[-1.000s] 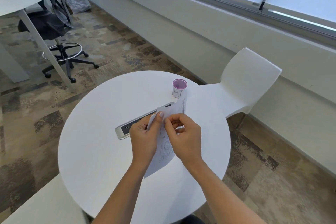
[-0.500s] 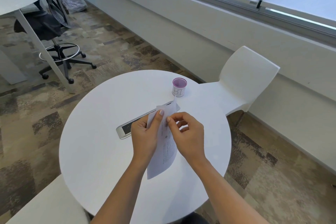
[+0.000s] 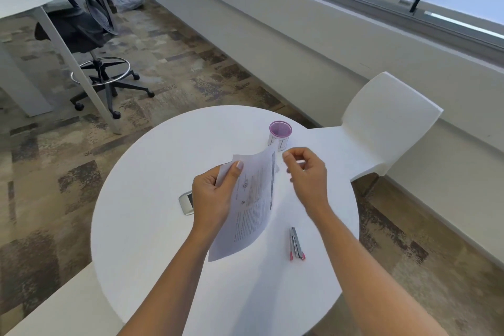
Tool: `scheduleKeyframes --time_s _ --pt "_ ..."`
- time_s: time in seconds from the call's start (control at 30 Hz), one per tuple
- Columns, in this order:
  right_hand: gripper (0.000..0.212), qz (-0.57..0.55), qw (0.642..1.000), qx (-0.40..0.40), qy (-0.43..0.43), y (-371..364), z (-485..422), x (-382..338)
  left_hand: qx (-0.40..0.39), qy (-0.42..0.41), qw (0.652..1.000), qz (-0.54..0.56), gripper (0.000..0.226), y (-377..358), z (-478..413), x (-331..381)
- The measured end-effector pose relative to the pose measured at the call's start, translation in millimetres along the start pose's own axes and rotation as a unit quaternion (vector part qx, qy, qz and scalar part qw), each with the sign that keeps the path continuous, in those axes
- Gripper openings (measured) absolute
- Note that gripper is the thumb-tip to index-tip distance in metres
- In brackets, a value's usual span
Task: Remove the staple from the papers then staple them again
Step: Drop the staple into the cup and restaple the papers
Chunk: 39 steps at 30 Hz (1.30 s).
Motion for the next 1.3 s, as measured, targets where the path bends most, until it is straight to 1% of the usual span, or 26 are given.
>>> scheduleKeyframes --time_s 0.07,0.13,0.3,0.43,0.53,0.63,0.73,0.87,1.03,1.3 --pt "0.009 0.026 1.0 0.005 -0.004 -1.4 -37.7 10.6 0.002 -0.002 1.0 -0.011 0.054 -4.1 -14.4 -0.9" --pt "0.01 0.072 0.997 0.0 -0.009 -4.5 -76.0 25.1 -0.004 -0.004 1.0 -0.024 0.051 -11.1 -27.7 -2.3" --pt "0.015 0.178 0.982 -0.041 -0.041 -15.6 -154.7 75.2 -0.005 0.001 0.999 -0.048 0.05 -25.7 -57.7 -9.5" --pt "0.012 0.221 0.971 -0.056 -0.072 -27.3 -203.4 104.2 0.024 0.026 0.998 -0.05 0.046 -29.8 -83.5 -21.7" --pt "0.013 0.241 0.965 -0.061 -0.08 -38.5 -234.7 115.9 0.047 0.045 0.997 -0.04 0.039 -30.5 -99.3 -30.1" --pt "0.016 0.26 0.959 -0.069 -0.085 -51.6 -258.6 123.6 0.054 0.047 0.996 -0.044 0.032 -32.9 -110.0 -31.6" --pt "0.019 0.269 0.958 -0.062 -0.08 -61.4 -276.4 128.3 0.061 0.042 0.996 -0.048 0.026 -35.1 -119.8 -30.0" --pt "0.023 0.269 0.958 -0.056 -0.085 -71.8 -294.7 135.4 0.079 0.036 0.995 -0.05 0.029 -32.4 -131.3 -31.8" --pt "0.025 0.255 0.961 -0.059 -0.09 -78.2 -310.0 137.9 0.081 0.043 0.995 -0.045 0.028 -30.6 -132.2 -39.0" --pt "0.025 0.212 0.97 -0.073 -0.096 -71.6 -298.6 126.0 0.085 0.062 0.994 -0.031 0.023 -27.3 -126.7 -43.2"
Point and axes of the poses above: each hand's wrist, its own z-axis away from the middle knuckle, its own y-axis out of the back of the hand, x = y × z, the point moved 7 cm from there along -z, towards the middle knuckle, and after that the axes turned 3 degrees about x, right-handed, at the moved point
